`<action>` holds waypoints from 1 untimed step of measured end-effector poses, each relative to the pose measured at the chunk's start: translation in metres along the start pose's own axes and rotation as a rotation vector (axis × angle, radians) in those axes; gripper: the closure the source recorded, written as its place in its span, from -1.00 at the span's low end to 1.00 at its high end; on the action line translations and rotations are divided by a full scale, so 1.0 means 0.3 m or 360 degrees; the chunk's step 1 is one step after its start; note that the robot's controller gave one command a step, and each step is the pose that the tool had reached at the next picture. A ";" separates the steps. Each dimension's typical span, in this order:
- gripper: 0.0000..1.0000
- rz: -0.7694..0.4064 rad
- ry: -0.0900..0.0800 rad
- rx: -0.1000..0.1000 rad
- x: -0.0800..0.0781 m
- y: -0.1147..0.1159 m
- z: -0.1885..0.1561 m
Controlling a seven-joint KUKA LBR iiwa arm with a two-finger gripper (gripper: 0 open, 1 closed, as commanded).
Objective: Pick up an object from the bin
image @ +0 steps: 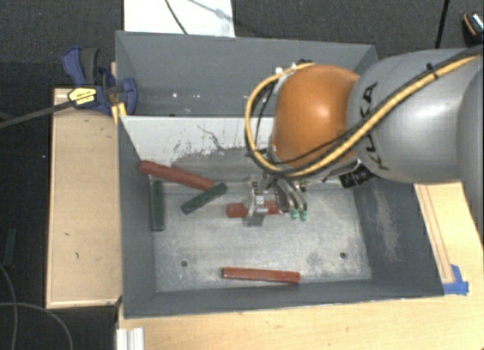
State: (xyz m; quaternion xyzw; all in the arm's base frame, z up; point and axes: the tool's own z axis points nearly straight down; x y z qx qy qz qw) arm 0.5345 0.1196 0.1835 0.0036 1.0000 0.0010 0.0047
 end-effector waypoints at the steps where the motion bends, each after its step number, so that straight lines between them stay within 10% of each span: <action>1: 1.00 0.0022 0.0005 0.0000 0.068 -0.024 -0.135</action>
Offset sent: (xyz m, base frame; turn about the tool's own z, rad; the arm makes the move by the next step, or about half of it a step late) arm -0.0215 -0.0070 0.0374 0.0156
